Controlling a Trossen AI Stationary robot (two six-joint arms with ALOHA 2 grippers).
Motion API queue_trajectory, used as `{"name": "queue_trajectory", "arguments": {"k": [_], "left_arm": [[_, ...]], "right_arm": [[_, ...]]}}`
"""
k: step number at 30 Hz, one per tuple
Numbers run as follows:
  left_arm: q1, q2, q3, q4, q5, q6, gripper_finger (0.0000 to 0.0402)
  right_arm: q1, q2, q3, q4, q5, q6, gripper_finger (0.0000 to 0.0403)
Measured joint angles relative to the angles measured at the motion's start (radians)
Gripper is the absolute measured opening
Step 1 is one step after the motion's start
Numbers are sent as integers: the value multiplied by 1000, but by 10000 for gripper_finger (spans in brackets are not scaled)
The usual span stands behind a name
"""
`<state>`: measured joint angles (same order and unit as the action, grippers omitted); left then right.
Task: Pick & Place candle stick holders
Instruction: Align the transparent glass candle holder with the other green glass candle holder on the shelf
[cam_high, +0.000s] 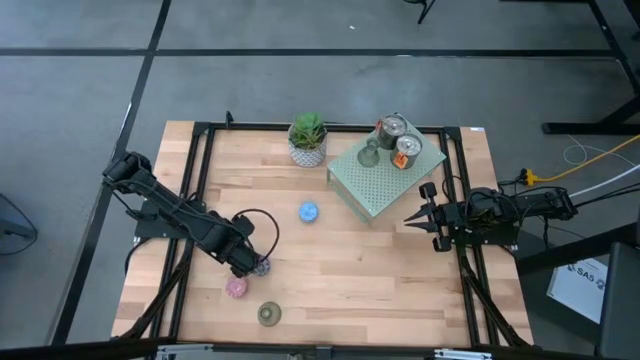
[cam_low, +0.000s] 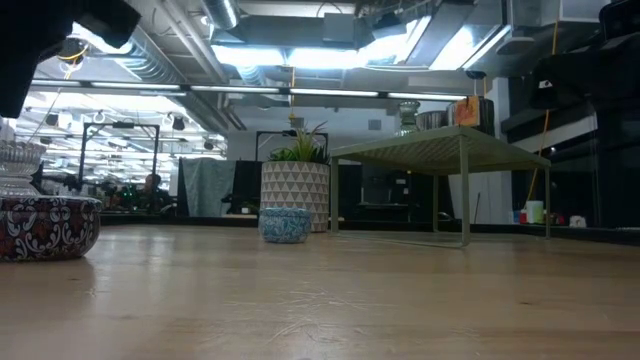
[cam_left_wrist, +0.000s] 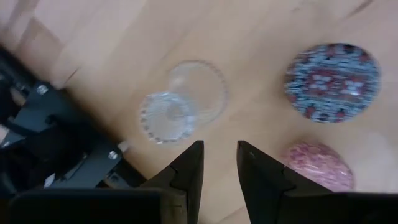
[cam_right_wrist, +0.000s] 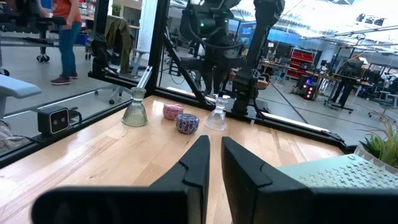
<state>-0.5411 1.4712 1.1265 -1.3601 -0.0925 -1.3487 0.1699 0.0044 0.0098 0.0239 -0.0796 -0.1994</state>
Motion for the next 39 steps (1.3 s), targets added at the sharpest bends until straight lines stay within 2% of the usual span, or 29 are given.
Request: {"name": "queue_trajectory", "arguments": {"k": [15, 23, 29, 36, 39], "left_arm": [[0, 0, -94, 16, -3, -52, 88], [1, -1, -105, 18, -73, -52, 85], [1, -1, -105, 18, -73, -19, 59], [27, -1, -104, 19, -82, 13, 6], [46, -2, -104, 29, -91, 41, 4]], "right_arm": [[0, 0, 0, 0, 0, 0, 44], [0, 0, 0, 0, 0, 0, 43], [0, 0, 0, 0, 0, 0, 43], [0, 0, 0, 0, 0, 0, 43], [0, 0, 0, 0, 0, 0, 43]]}}
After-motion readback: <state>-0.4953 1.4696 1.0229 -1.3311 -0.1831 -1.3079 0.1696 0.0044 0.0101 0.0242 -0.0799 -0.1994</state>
